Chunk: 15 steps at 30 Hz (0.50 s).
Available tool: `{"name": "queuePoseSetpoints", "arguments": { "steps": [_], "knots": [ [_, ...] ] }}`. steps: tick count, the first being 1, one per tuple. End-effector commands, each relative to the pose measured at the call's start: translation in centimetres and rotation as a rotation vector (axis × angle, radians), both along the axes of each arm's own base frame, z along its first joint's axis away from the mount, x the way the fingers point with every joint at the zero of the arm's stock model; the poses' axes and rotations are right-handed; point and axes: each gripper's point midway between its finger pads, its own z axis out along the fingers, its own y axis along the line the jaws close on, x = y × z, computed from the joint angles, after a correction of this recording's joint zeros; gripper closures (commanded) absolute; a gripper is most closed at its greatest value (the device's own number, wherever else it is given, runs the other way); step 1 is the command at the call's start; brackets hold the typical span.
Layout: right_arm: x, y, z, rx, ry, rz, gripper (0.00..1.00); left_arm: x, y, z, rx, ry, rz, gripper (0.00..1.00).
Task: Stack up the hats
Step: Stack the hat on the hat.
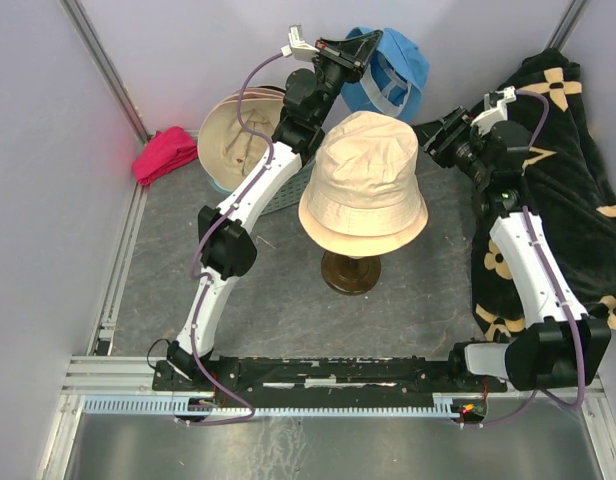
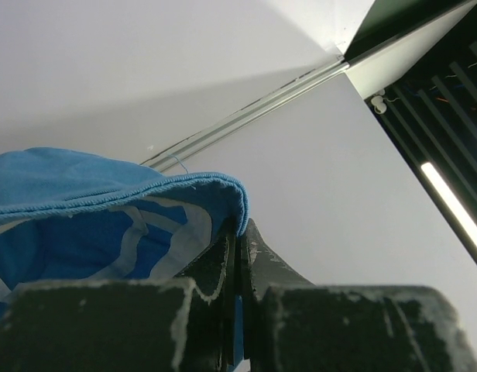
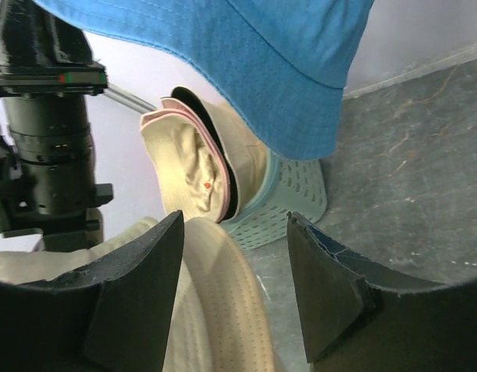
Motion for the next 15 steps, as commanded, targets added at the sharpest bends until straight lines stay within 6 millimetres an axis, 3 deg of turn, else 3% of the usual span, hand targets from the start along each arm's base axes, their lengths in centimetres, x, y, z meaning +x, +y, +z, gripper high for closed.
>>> {"name": "queuePoseSetpoints", "arguments": {
  "steps": [1, 9, 15],
  "knots": [
    [0.9, -0.1, 2.1, -0.109, -0.065, -0.036, 0.36, -2.3, 1.2, 4.5, -0.075, -0.088, -0.022, 0.97],
    [3.3, 0.5, 2.2, -0.185, -0.068, -0.059, 0.37, -2.7, 1.4, 4.9, -0.082, -0.098, -0.037, 0.97],
    [5.6, 1.2, 0.7, -0.21, -0.04, -0.071, 0.43, -3.0, 1.6, 5.4, -0.085, -0.112, -0.052, 0.97]
  ]
}}
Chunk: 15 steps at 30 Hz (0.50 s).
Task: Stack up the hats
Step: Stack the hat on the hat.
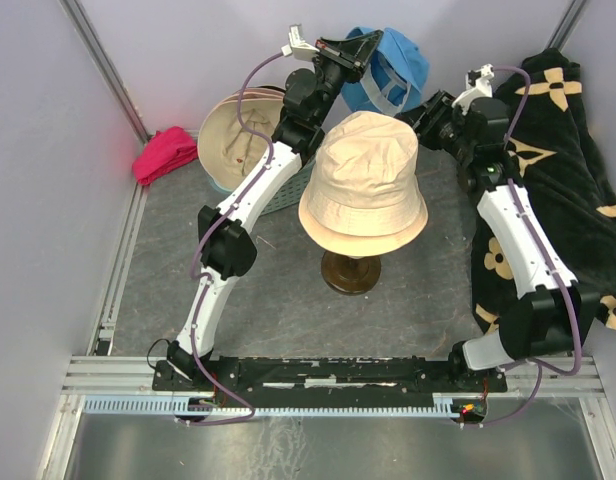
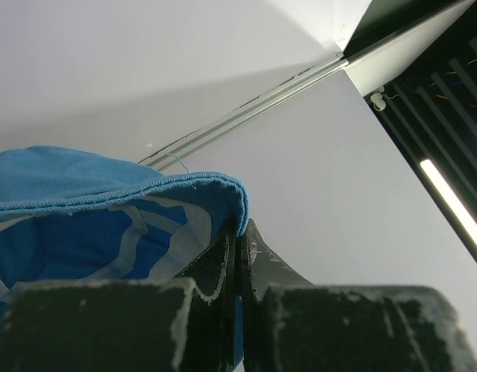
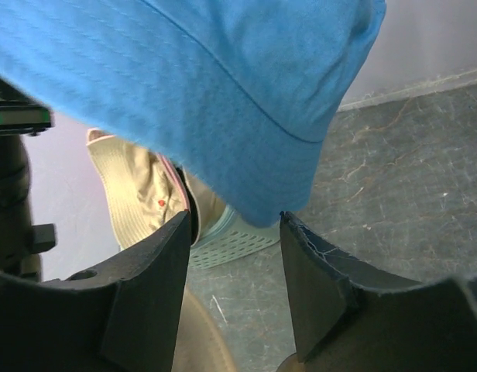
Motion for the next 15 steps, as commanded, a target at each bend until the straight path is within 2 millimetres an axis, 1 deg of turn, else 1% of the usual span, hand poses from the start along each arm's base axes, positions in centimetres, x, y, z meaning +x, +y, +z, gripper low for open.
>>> {"name": "queuePoseSetpoints", "arguments": {
  "steps": [1, 2, 3, 6, 9, 10, 11, 15],
  "knots": [
    [1.8, -0.1, 0.6, -0.042, -0.036, -0.034, 0.45, -3.0, 1.8, 5.5, -0.09, -0.111, -0.044, 0.97],
    [2.1, -0.1, 0.7, -0.044, -0.041, -0.038, 0.49, -3.0, 2.0, 5.6, -0.089, -0.112, -0.047, 0.97],
    [2.4, -0.1, 0.7, -0.048, -0.048, -0.042, 0.55, -3.0, 2.1, 5.7, -0.089, -0.113, -0.049, 0.97],
    [3.4, -0.4, 1.3, -0.073, -0.066, -0.058, 0.75, -3.2, 2.5, 6.1, -0.087, -0.126, -0.062, 0.97],
    [3.8, -1.0, 2.4, -0.107, -0.086, -0.087, 0.85, -2.9, 3.0, 6.1, -0.077, -0.132, -0.064, 0.97],
    [3.9, -1.2, 2.7, -0.114, -0.094, -0.096, 0.88, -3.8, 3.8, 7.5, -0.086, -0.155, -0.065, 0.97],
    [4.0, -1.3, 3.0, -0.12, -0.101, -0.103, 0.9, -4.1, 4.1, 8.0, -0.088, -0.166, -0.068, 0.97],
    [4.2, -1.8, 4.1, -0.136, -0.126, -0.127, 0.96, -4.5, 5.3, 8.9, -0.086, -0.189, -0.071, 0.97]
  ]
}}
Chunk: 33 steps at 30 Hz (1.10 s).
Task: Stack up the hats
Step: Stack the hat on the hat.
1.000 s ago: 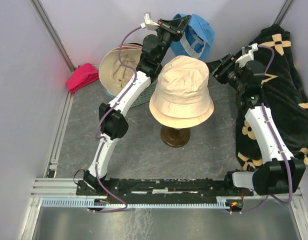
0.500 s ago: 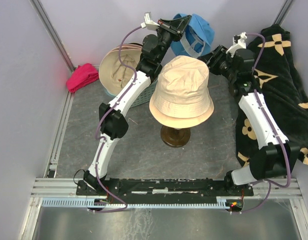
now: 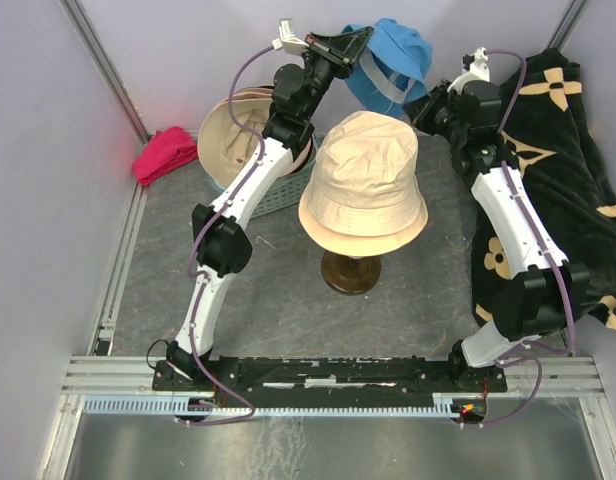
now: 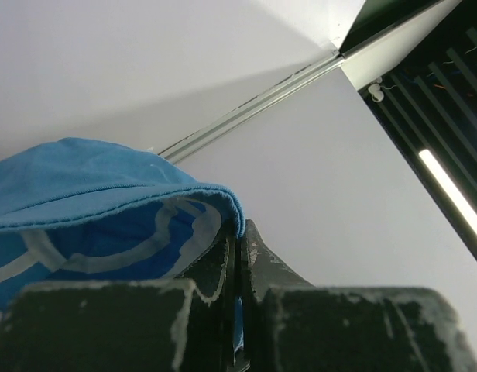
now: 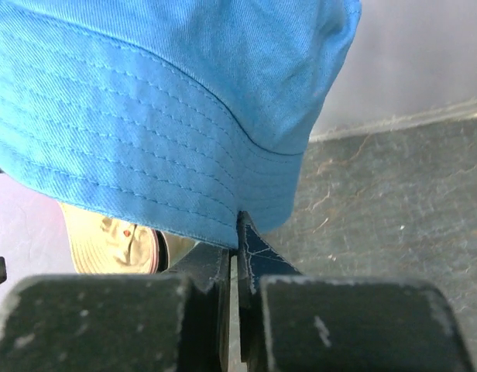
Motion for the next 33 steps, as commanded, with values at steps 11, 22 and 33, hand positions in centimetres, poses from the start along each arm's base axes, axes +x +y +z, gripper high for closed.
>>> {"name": "queuePoseSetpoints", "arguments": {
  "steps": [11, 22, 33],
  "knots": [
    [-1.2, -2.7, 7.9, -0.131, -0.213, -0.105, 0.98, -6.7, 6.1, 11.2, -0.115, -0.224, -0.075, 0.97],
    [-3.0, -3.6, 10.6, -0.174, -0.286, -0.132, 0.98, -8.5, 6.7, 12.6, -0.106, -0.273, -0.114, 0.97],
    [-5.7, -4.3, 12.7, -0.207, -0.343, -0.146, 0.98, -11.7, 7.5, 14.6, -0.068, -0.351, -0.14, 0.97]
  ]
}}
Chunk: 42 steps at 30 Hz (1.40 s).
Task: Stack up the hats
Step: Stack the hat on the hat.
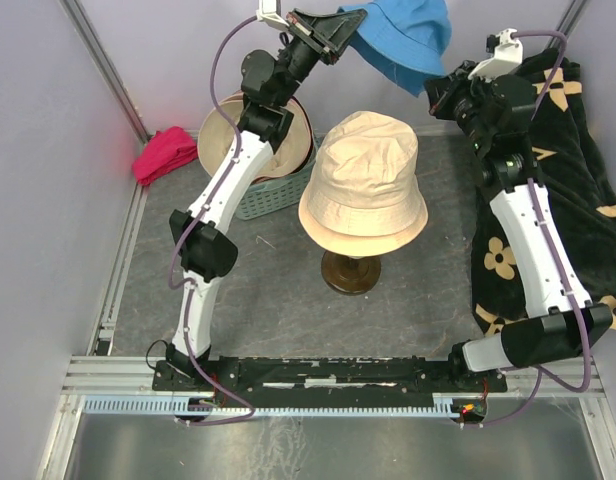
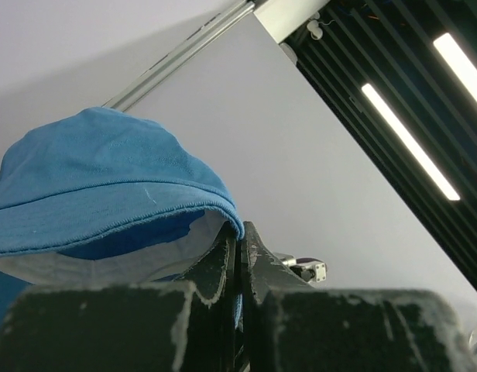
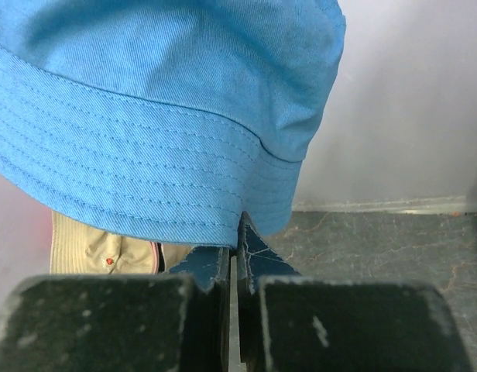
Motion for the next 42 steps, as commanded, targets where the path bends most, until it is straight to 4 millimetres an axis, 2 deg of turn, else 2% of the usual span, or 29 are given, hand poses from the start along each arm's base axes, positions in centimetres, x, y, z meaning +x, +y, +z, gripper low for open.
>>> {"name": "queuePoseSetpoints", "arguments": {
  "steps": [1, 10, 17, 30, 42],
  "knots": [
    [-2.0, -2.1, 3.3, -0.021, -0.087, -0.076, 0.98, -6.1, 4.5, 7.8, -0.094, -0.189, -0.001, 0.97],
    [-4.3, -2.2, 4.2, -0.024, -0.114, -0.067, 0.98, -9.9, 5.1, 8.9, -0.06, -0.248, -0.047, 0.97],
    [-5.9, -2.0, 4.3, -0.032, -0.123, -0.06, 0.98, -12.0, 5.5, 9.8, -0.034, -0.285, -0.06, 0.97],
    [-7.8, -2.4, 4.0, -0.072, -0.134, -0.076, 0.98, -13.9, 7.3, 7.9, 0.015, -0.274, 0.034, 0.97],
    [-10.2, -3.2, 3.4, -0.087, -0.147, -0.095, 0.98, -17.1, 8.7, 7.9, 0.045, -0.315, 0.053, 0.97]
  ]
}}
